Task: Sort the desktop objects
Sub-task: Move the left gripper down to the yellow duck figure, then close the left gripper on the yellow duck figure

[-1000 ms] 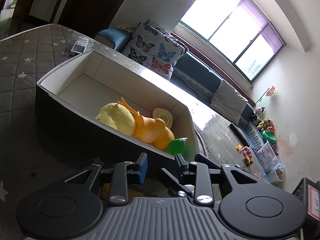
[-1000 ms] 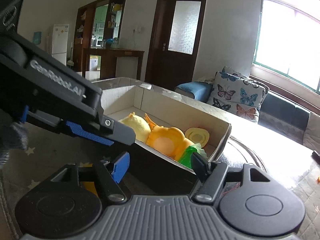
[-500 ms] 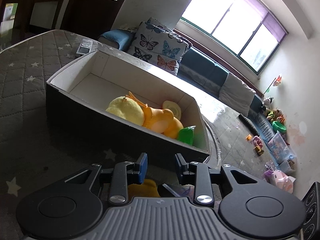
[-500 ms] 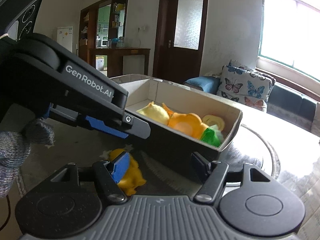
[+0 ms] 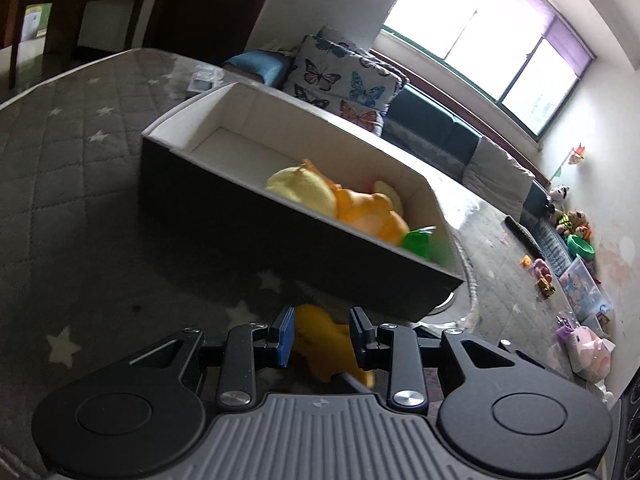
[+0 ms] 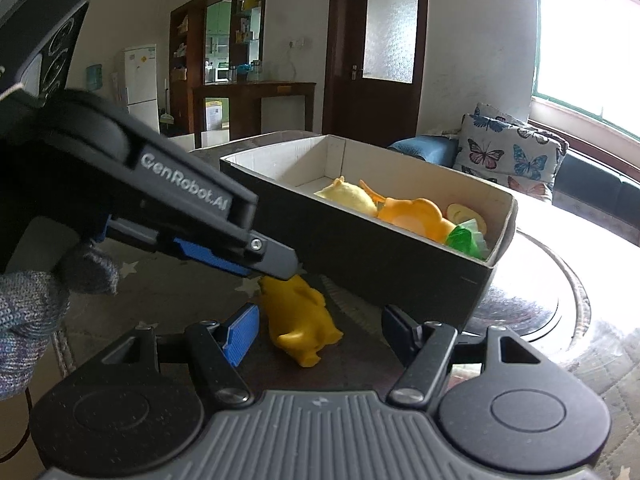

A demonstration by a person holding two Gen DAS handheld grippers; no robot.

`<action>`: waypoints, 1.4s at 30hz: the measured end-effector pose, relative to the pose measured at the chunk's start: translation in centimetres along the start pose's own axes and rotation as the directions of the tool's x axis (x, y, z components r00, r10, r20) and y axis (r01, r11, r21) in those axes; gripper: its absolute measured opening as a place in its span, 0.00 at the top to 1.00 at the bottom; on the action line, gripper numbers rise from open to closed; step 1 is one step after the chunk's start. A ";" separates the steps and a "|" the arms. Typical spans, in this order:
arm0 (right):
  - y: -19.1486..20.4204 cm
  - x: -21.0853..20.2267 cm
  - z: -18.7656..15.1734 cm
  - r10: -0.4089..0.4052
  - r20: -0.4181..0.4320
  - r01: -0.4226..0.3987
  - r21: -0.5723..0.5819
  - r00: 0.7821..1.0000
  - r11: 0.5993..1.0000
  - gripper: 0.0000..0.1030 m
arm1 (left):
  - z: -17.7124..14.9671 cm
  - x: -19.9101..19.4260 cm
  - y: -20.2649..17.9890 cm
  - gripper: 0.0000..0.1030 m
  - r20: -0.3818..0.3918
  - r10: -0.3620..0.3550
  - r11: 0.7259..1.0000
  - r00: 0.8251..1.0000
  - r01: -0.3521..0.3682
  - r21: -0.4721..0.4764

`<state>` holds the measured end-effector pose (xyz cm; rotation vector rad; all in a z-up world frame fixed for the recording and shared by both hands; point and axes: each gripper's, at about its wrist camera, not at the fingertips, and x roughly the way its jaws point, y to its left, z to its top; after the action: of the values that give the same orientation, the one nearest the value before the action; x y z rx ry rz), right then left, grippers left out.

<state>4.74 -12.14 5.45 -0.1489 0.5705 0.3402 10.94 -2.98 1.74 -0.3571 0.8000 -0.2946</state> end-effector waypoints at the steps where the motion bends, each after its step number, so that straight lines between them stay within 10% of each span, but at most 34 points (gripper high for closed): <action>1: 0.1 0.1 0.0 0.001 -0.003 -0.001 0.001 1.000 1.000 0.33 | 0.0 0.0 0.3 0.68 -0.001 0.003 1.000 1.000 -0.003 -0.009; 42: 0.9 0.9 -0.2 0.027 -0.047 -0.026 0.011 0.999 1.000 0.59 | 1.7 2.1 2.2 0.68 -0.075 -0.098 0.990 0.992 0.090 -0.109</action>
<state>5.00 -11.09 4.74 -0.1392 0.6211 0.3599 13.85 -1.47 0.52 -0.4853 0.8814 -0.3579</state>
